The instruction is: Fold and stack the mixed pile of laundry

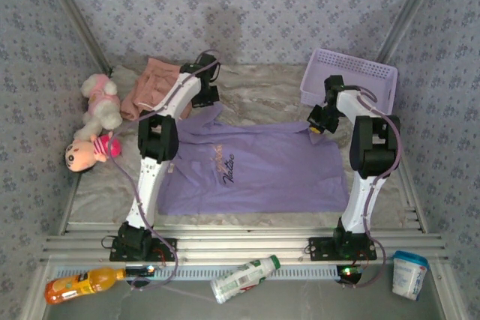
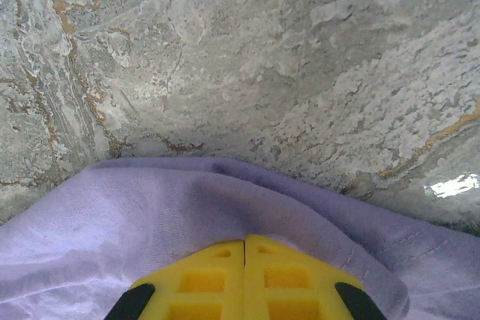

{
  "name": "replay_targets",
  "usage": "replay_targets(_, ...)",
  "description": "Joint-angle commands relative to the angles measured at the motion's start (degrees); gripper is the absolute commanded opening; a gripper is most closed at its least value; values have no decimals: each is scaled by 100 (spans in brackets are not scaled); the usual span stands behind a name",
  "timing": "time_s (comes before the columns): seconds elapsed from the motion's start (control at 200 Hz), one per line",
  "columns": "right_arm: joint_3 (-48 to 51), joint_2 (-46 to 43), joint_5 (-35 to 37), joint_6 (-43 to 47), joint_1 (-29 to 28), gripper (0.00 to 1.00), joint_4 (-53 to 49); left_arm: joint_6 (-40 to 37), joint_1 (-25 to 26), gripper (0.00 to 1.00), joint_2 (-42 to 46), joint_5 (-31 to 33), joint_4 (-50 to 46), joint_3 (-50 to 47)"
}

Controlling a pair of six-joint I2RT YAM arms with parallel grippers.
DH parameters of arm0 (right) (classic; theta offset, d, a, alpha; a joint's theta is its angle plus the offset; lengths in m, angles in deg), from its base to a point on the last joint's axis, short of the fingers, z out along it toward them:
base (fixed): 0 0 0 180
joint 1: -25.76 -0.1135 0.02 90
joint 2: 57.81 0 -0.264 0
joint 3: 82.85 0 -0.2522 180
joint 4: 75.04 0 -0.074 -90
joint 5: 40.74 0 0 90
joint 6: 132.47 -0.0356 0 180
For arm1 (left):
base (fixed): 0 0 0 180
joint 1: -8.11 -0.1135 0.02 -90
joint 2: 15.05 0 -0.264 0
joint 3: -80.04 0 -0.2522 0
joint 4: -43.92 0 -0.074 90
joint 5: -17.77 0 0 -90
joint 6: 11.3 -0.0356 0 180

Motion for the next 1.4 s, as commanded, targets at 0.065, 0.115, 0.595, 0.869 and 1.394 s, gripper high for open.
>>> replay_targets(0.065, 42, -131, -12, -25, 15, 0, 7, 96, -37, 51, 74, -564, 291, 82)
replay_targets(0.115, 47, -128, -11, -26, 13, 0, 8, 118, -11, 57, -38, -669, 349, 91)
replay_targets(0.595, -14, -163, -38, 14, 22, 0, -132, 320, 21, 21, -552, -871, 474, 350)
replay_targets(0.869, 20, -188, -17, 19, 53, 0, -133, 273, 8, 0, -22, -739, 59, 381)
replay_targets(1.394, -224, -296, 98, 79, 420, 0, -142, -737, -823, 0, 1093, -602, -395, 283)
